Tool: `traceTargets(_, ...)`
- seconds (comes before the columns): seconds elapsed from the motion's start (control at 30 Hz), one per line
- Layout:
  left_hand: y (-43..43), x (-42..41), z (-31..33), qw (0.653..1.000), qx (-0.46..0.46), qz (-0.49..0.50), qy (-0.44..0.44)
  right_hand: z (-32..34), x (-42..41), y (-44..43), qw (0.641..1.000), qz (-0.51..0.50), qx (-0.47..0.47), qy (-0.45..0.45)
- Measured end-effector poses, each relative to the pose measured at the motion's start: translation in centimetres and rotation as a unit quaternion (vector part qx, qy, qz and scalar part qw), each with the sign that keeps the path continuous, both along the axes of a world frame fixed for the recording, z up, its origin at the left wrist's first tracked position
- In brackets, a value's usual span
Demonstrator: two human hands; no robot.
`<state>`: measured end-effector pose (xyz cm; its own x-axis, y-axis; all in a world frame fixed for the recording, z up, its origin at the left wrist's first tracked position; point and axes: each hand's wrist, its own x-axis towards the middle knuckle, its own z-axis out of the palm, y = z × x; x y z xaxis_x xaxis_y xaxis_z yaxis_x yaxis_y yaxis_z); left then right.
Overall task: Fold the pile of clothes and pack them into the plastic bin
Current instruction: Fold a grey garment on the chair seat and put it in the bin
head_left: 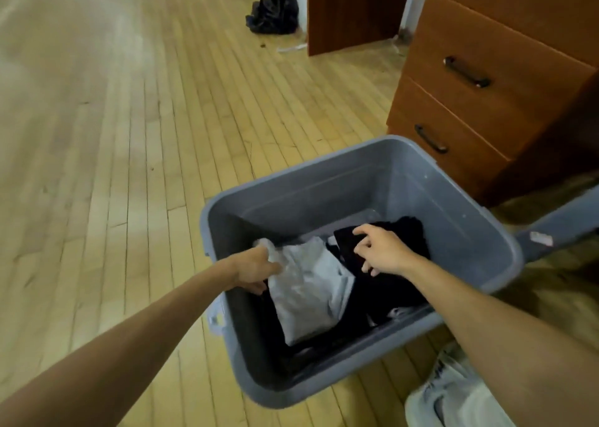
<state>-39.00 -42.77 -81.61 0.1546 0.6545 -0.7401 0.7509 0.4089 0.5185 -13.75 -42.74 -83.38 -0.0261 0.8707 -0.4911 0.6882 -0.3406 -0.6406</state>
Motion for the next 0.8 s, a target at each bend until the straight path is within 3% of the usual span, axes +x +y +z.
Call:
traceTargets(0.1, 1.3, 1.8, 0.7, 0.997, 0.042, -0.057, 0.025, 0.5, 1.7, -0.8, 0.999, 0.011, -0.033, -0.024)
traceTargets(0.27, 4.1, 7.6, 3.5, 0.986, 0.089, -0.136, -0.043, 4.5, 5.9, -1.5, 0.998, -0.013, -0.016, -0.057)
traceTargets(0.4, 4.6, 13.7, 6.5, 0.963, 0.153, -0.201, -0.092, 10.0, 10.4, -3.2, 0.989, -0.001, 0.037, -0.142)
traceTargets(0.63, 1.8, 29.2, 14.2, 0.884, 0.260, -0.333, -0.202, 18.7, 20.7, -11.2, 0.938, -0.105, 0.075, -0.322)
traceTargets(0.8, -4.3, 42.0, 19.6, 0.816, 0.294, -0.434, -0.242, 22.5, 28.3, -21.2, 0.890, -0.277, 0.043, -0.360)
